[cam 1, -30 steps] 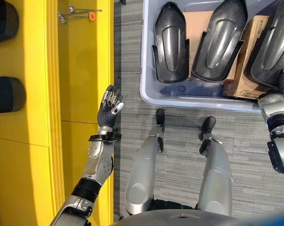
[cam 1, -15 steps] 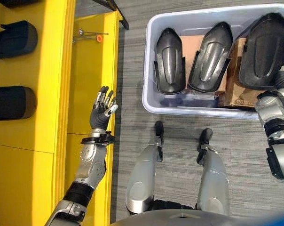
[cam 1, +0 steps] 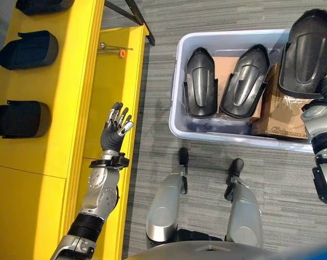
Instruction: Move parts from the plastic box to the shelf.
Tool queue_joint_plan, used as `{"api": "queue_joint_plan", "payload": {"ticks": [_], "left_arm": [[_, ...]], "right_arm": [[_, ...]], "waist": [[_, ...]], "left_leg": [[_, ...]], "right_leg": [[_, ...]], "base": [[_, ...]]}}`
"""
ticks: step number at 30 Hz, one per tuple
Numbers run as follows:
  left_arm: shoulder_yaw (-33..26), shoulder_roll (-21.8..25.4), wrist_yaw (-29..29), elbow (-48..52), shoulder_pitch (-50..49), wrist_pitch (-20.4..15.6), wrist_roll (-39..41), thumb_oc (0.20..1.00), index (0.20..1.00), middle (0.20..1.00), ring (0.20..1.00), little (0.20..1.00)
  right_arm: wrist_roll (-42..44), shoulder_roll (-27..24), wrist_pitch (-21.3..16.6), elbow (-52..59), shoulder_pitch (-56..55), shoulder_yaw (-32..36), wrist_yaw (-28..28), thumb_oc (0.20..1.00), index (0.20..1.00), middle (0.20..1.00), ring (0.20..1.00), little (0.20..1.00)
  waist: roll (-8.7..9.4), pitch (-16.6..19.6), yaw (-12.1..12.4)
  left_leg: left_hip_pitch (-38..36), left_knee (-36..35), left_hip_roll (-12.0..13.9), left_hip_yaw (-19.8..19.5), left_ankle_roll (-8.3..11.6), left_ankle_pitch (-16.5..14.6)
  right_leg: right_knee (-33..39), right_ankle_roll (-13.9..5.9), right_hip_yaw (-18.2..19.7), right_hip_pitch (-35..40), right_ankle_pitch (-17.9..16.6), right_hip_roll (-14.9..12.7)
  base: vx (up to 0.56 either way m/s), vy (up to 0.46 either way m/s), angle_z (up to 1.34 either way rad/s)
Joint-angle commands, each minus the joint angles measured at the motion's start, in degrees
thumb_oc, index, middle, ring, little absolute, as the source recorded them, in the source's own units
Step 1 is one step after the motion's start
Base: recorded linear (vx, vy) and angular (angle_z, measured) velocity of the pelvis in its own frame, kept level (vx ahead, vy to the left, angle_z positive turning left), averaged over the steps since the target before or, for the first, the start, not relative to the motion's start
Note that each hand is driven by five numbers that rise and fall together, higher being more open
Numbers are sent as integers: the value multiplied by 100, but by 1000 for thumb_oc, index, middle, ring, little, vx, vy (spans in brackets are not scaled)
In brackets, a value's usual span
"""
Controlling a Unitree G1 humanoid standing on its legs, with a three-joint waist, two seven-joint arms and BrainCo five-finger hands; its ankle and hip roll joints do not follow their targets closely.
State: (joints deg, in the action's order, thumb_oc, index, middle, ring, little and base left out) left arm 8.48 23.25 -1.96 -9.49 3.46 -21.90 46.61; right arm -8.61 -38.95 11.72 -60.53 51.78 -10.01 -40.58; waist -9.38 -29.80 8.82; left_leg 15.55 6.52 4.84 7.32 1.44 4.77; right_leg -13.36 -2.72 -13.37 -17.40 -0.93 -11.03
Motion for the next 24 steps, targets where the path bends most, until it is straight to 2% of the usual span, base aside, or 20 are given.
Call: {"api": "queue_joint_plan", "payload": {"ticks": [1, 3, 4, 8, 9, 14, 16, 19, 24], "left_arm": [[-160, 93, 99, 343, -68, -136, -110, 1000, 1000, 1000, 1000, 1000], [-147, 81, 166, 303, -34, -149, -190, 1000, 1000, 1000, 1000, 1000], [-180, 41, 189, 264, -49, -173, -234, 1000, 1000, 1000, 1000, 1000], [-265, -12, 279, 269, -143, -215, -336, 1000, 1000, 1000, 1000, 1000], [-348, -48, 314, 317, -222, -162, -368, 1000, 1000, 1000, 1000, 1000], [-478, -143, 330, 314, -330, -61, -524, 1000, 1000, 1000, 1000, 1000], [-568, -219, 355, 292, -424, -13, -794, 1000, 1000, 1000, 1000, 1000], [-580, -242, 362, 262, -457, -5, -890, 1000, 1000, 1000, 1000, 1000], [-633, -316, 189, 241, -662, 139, -1122, 1000, 1000, 1000, 1000, 1000]], "right_arm": [[-20, -114, -567, 218, 229, -412, -1, 200, 200, 200, 200, 200], [29, -26, -728, 341, 197, -454, 57, 200, 200, 200, 200, 200], [-127, 87, -972, 565, 85, -439, 149, 200, 200, 200, 200, 200], [5, 341, -1269, 1191, -297, -405, 371, 200, 200, 200, 200, 200], [20, 515, -1321, 1615, -551, -338, 554, 200, 200, 200, 200, 200], [99, 809, -1310, 2186, -981, -255, 752, 200, 200, 200, 200, 200], [161, 1042, -1354, 2514, -1356, -225, 936, 200, 200, 200, 200, 200], [212, 1109, -1384, 2622, -1471, -230, 1045, 200, 200, 200, 200, 200], [527, 1470, -1459, 3290, -2131, -266, 1520, 200, 200, 200, 200, 200]], "waist": [[178, 216, 56], [192, 237, 49], [215, 284, 37], [275, 430, 4], [313, 558, -13], [397, 799, -32], [481, 1041, -40], [509, 1121, -43], [639, 1468, -49]], "left_leg": [[126, 68, 30, -158, 134, -104], [68, 26, 39, -158, 133, -91], [-34, -63, 45, -167, 142, -62], [-268, -278, 97, -187, 180, 26], [-413, -426, 142, -198, 203, 94], [-664, -638, 205, -219, 246, 196], [-843, -689, 199, -222, 245, 188], [-922, -701, 183, -210, 232, 168], [-1245, -814, 70, -59, 126, 63]], "right_leg": [[-481, 30, -82, 91, 541, -35], [-433, 31, -84, 161, 532, -24], [-330, 33, -77, 279, 511, 4], [-109, 22, -85, 553, 467, 22], [35, 18, -91, 736, 443, 28], [311, 8, -128, 1102, 391, 33], [486, -15, -182, 1365, 336, 5], [546, -27, -212, 1468, 306, -12], [832, -162, -352, 1845, 121, -108]], "base": [[0, 0, 0], [2, 18, 0], [6, 46, 2], [35, 73, -2], [70, 103, -3], [75, 98, 5], [135, 160, 8], [63, 110, 0], [52, 175, 2]]}}
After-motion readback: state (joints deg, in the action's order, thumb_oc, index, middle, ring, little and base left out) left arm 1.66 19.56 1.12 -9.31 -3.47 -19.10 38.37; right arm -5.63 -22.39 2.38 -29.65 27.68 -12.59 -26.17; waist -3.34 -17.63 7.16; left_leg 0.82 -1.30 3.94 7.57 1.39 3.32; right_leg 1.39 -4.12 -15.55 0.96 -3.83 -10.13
